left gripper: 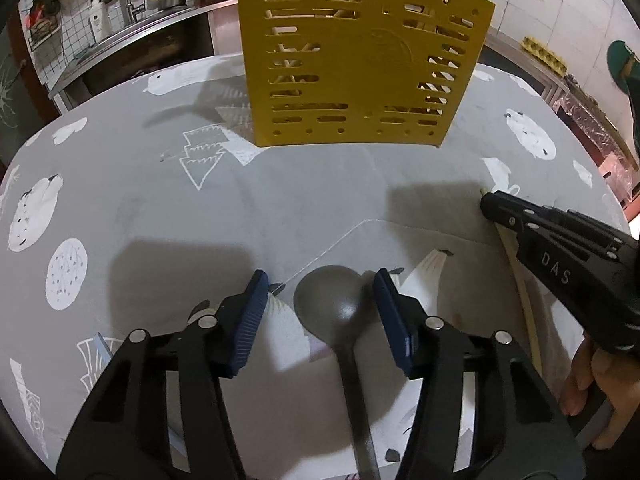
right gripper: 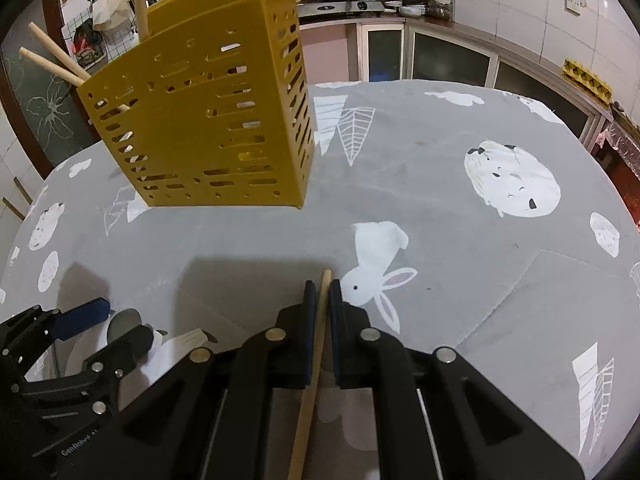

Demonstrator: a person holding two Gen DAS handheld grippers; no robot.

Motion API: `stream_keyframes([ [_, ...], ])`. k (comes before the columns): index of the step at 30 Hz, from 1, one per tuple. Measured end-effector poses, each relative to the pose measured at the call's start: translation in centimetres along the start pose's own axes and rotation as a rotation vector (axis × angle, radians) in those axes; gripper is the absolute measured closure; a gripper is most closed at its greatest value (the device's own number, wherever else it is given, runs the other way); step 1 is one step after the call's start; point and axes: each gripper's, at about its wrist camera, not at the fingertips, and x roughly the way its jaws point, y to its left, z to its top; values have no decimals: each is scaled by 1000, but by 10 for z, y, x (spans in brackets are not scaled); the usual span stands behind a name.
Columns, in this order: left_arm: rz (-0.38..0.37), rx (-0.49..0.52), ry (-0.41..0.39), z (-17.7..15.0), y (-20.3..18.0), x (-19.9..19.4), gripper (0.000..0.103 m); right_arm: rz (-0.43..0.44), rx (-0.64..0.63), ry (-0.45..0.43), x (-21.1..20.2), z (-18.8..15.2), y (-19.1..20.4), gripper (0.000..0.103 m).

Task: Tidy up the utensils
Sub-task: 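Close the right tool on a chopstick while the left tool grasps the grey spoon, then lift the chopstick and grey spoon with both tools and carry them above the holder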

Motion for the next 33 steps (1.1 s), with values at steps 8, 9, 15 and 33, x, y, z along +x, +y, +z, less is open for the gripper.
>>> stream_keyframes([
  [8,-28,-41,-1,7,8,1,69,3,9,-29,-7,0,0,96],
  [9,-29,-43,-6,6,8,0,69,3,11,-34,-8,0,0,96],
  [15,-31,-53,-86,6,14,-19,69,10,17,-88,-23,2,0,96],
  [33,70,11,-431,13,22,-121,69,42,16,-377,-106,18,10,97],
])
